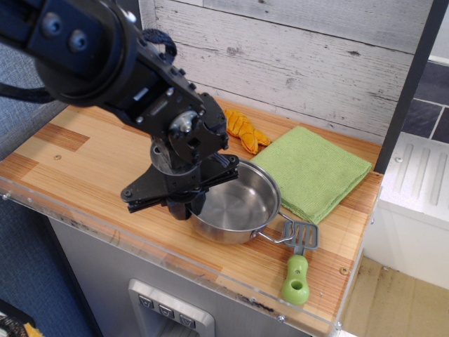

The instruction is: PICK UP THE VESSEL AND PUT ANOTHER SIDE OF THE TABLE

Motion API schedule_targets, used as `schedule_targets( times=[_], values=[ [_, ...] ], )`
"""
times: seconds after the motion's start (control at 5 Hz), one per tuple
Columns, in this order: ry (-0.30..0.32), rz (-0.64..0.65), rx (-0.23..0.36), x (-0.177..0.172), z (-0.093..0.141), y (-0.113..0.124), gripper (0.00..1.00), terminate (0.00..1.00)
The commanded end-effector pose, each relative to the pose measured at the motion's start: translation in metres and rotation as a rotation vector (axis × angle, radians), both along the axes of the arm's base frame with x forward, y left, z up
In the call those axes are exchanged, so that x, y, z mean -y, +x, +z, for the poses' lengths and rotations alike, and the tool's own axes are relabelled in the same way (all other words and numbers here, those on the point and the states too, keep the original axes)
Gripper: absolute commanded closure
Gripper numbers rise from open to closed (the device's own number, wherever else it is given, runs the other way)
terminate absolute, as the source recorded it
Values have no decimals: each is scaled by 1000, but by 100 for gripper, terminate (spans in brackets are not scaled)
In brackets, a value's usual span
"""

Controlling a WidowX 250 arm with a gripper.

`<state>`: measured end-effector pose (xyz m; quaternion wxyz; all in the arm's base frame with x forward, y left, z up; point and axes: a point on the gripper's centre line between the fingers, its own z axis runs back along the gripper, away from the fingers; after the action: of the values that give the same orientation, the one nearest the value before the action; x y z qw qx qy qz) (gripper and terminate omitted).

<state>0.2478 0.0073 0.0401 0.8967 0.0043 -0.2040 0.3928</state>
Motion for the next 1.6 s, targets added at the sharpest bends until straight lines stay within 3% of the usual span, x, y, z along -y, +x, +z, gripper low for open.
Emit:
schedule_targets(
  times=[0.0, 0.2, 0.6, 0.8, 1.4],
  values=[
    [-6, -30, 98, -8, 40, 1, 100, 0],
    [4, -11, 125, -29, 59, 3, 100, 0],
    [-21, 87, 166, -71, 72, 21, 100, 0],
    [-17, 112, 169, -89, 69, 35, 100, 0],
    [-28, 212, 98, -129, 27, 67, 100, 0]
  ],
)
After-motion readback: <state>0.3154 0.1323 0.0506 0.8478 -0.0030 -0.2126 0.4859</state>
